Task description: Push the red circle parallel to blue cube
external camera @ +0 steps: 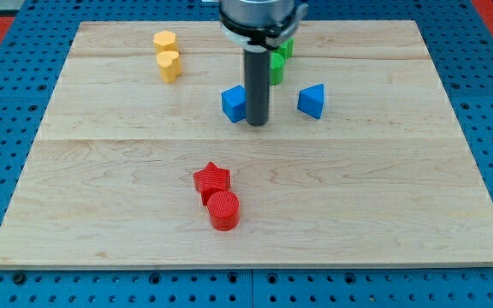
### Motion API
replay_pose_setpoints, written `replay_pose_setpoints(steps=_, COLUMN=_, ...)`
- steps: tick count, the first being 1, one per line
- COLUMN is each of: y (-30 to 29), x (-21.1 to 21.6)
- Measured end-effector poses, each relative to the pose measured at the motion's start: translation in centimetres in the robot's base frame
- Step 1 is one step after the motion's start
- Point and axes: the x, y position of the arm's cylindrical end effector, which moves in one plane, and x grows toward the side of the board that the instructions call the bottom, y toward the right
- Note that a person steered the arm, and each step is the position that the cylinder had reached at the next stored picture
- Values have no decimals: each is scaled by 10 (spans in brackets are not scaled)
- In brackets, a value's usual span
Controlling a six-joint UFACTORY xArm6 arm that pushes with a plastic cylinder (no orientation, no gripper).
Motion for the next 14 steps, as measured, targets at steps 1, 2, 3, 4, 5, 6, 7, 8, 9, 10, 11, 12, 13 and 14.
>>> replay_pose_setpoints(steps=1, y=11, x=64)
replay_pose_setpoints(steps=2, y=6, x=133)
replay_pose_setpoints(steps=3, y=-52, x=156)
replay_pose_setpoints(steps=4, y=-83, x=136)
replay_pose_setpoints(steps=5, y=-89, x=94)
replay_pose_setpoints(steps=6, y=-105, x=53)
replay_pose_setpoints(steps=7, y=-89, x=71)
replay_pose_setpoints(steps=8, y=-68, x=98)
replay_pose_setpoints(steps=9, y=-105, x=96)
replay_pose_setpoints(steps=10, y=-169, x=95)
replay_pose_setpoints(steps=11, y=-190, x=110)
replay_pose_setpoints(steps=12, y=-241, x=117)
replay_pose_setpoints(steps=13, y=-254, x=98)
replay_pose_setpoints(steps=14, y=-225, x=85)
